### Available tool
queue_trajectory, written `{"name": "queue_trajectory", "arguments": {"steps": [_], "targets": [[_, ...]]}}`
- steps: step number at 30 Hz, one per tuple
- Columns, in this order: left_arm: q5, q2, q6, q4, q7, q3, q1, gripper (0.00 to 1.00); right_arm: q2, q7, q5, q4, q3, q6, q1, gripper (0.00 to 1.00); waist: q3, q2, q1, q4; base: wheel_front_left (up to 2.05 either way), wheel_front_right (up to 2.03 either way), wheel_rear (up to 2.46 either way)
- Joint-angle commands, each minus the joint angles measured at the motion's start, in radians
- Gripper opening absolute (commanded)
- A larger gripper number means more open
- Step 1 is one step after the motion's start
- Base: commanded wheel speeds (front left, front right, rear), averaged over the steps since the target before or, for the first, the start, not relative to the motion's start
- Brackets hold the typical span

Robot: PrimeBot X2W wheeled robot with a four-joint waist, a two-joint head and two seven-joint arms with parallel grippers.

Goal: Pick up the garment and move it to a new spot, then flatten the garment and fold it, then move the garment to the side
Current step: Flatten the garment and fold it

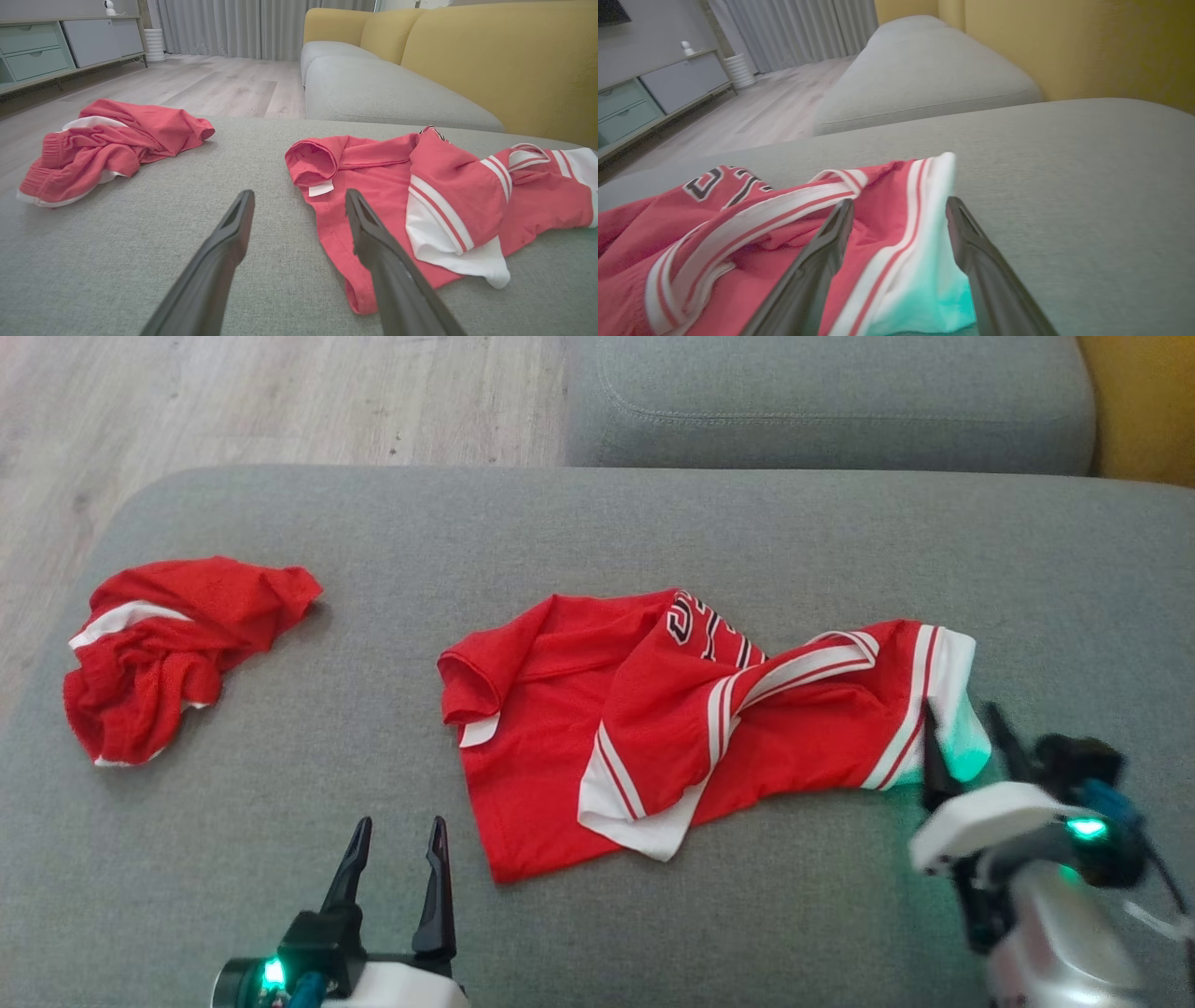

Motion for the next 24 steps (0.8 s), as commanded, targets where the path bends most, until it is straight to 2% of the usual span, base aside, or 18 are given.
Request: {"name": "queue_trajectory", "arguments": {"steps": [1,5,8,15,24], "targets": [[-0.005,0.02,0.004,-0.033,-0.003,0.03,-0.026,1.0,0.001,-0.014,-0.018,-0.038,-0.004,0.008,-0.015,1.0,-0.002,0.0,0.0001,0.002,0.0,0.0,0.0],[-0.005,0.024,0.006,-0.041,-0.001,0.027,-0.022,1.0,0.001,0.022,-0.129,-0.071,-0.171,0.008,0.009,1.0,0.001,0.0,0.0001,0.014,0.0,0.0,0.0],[-0.004,0.028,0.006,-0.046,0.001,0.026,-0.027,1.0,0.001,0.075,-0.196,-0.076,-0.248,0.008,0.001,1.0,0.015,0.0,0.0001,0.026,0.0,0.0,0.0],[0.001,0.031,0.009,-0.052,0.005,0.025,-0.047,1.0,0.001,0.163,-0.254,-0.006,-0.288,0.008,-0.082,1.0,0.053,0.0,0.0001,0.061,0.0,0.0,0.0],[0.001,0.031,0.01,-0.048,0.002,0.028,-0.064,1.0,0.001,0.221,-0.29,0.144,-0.31,0.008,-0.172,1.0,0.077,0.0,0.0001,0.094,0.0,0.0,0.0]]}}
